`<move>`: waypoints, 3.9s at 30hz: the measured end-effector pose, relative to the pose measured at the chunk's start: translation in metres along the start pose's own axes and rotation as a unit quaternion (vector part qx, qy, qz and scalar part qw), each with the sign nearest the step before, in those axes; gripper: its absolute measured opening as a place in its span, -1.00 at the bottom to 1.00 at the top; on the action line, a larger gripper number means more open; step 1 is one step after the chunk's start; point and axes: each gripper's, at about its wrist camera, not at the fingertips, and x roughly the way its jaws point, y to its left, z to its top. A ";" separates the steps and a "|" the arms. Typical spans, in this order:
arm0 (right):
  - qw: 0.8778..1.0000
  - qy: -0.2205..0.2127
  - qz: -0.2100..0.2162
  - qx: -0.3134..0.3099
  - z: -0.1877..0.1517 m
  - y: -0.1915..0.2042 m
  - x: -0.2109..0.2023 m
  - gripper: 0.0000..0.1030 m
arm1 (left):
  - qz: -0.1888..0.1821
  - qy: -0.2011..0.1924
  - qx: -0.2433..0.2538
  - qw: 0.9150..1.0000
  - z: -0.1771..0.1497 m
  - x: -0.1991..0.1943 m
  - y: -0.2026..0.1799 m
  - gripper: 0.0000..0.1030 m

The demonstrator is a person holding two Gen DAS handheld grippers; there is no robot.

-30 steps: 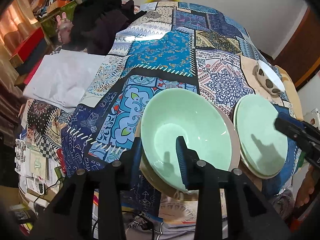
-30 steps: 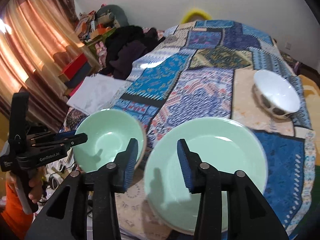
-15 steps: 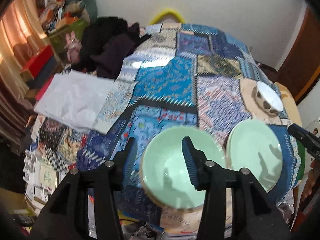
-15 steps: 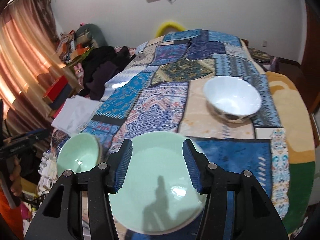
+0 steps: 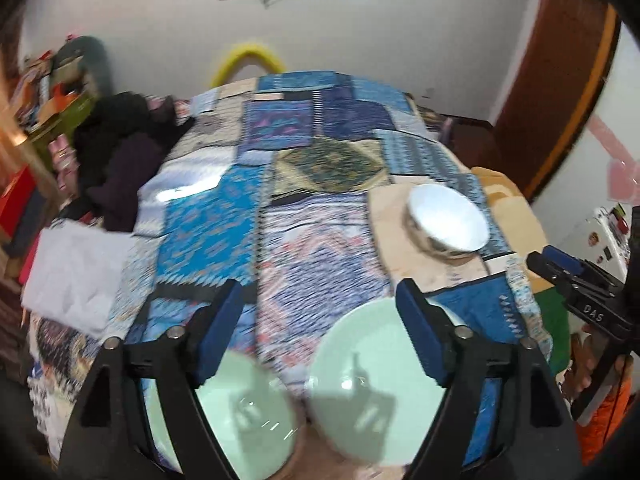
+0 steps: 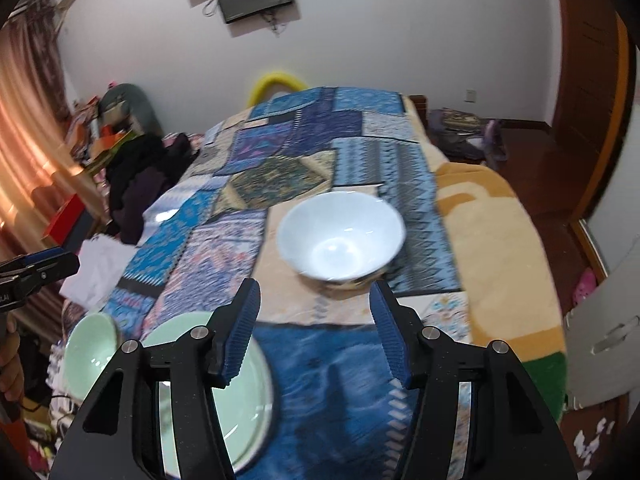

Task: Organize plates and bowls
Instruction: 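Move both tools over to the white bowl, then grasp the white bowl rim with both tools and lift it, then carry the white bowl with both tools toward the mint green bowl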

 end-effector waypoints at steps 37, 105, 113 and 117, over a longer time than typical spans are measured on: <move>0.993 0.108 0.012 0.038 0.026 -0.069 0.142 -0.62 | -0.027 0.144 0.106 0.984 0.073 0.252 -0.123 -0.01; 0.997 0.024 0.048 -0.058 -0.017 0.098 -0.007 -0.63 | -0.067 0.014 0.013 0.998 -0.020 -0.015 -0.022 -0.74; 0.992 0.038 0.080 -0.084 -0.028 0.141 0.001 -0.63 | -0.042 0.008 -0.017 0.999 -0.049 -0.036 0.023 -0.74; 0.989 0.046 0.094 -0.100 -0.034 0.164 0.007 -0.63 | -0.025 0.003 -0.033 0.999 -0.062 -0.043 0.046 -0.74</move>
